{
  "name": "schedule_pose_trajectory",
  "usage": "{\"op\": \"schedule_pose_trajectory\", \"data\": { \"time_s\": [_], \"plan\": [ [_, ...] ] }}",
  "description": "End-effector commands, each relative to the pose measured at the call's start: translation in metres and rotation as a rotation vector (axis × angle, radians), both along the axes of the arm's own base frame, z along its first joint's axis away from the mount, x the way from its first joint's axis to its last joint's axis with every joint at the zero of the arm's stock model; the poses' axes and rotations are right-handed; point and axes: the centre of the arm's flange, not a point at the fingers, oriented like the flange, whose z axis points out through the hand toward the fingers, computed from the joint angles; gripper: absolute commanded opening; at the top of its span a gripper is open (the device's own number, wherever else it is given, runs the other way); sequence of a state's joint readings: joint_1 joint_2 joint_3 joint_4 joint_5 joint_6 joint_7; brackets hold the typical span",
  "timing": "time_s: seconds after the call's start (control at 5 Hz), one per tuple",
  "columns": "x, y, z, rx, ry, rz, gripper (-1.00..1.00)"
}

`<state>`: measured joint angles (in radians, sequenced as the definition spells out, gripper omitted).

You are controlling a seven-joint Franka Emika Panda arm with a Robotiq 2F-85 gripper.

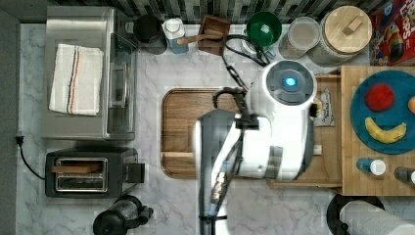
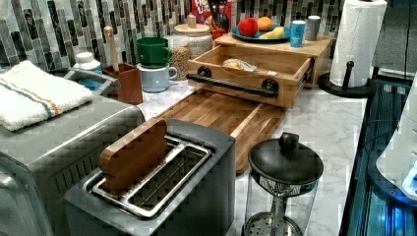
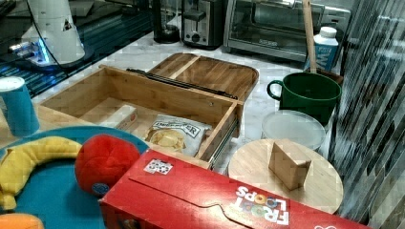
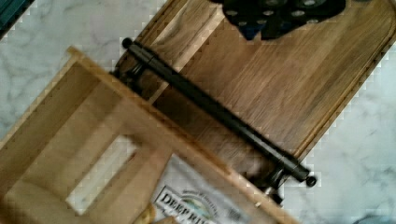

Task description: Pick up the butter.

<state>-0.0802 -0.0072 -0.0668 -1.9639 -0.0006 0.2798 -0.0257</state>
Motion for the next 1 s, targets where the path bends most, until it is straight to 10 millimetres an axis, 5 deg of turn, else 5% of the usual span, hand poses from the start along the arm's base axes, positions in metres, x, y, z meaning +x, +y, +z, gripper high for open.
{"op": "schedule_pose_trajectory", "data": {
  "time_s": [0.2,0.8,1.0],
  "plan": [
    [-0.038,-0.110,0.012,-0.122,-0.089,-0.153,-1.00],
    [-0.077,-0.150,-0.055,-0.168,-0.094,-0.500,-1.00],
    [-0.083,-0.165,-0.076,-0.130,-0.070,-0.558,1.00]
  ]
}}
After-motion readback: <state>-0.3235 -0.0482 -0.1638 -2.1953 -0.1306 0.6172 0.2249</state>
